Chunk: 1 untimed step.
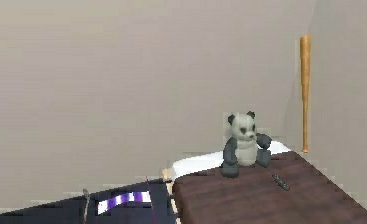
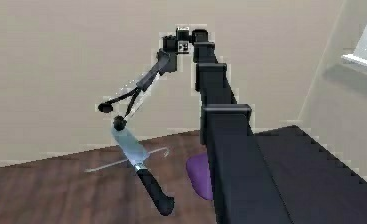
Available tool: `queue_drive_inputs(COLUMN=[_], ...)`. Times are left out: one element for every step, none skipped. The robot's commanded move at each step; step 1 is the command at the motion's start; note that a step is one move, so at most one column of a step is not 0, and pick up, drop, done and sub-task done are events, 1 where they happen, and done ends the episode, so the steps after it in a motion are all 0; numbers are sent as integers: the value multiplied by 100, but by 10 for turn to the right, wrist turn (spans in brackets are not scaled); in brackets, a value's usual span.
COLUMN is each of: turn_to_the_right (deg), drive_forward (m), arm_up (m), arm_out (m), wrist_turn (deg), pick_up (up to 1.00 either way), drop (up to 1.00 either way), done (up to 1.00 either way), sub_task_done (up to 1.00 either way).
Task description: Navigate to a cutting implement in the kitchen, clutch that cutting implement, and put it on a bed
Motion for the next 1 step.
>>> queue_drive_inputs(turn_to_the_right=[0], drive_forward=[0], arm_up=[0], arm_out=[0], wrist_turn=[390], pick_up=[0], drop=[0], done=[0], sub_task_done=[0])
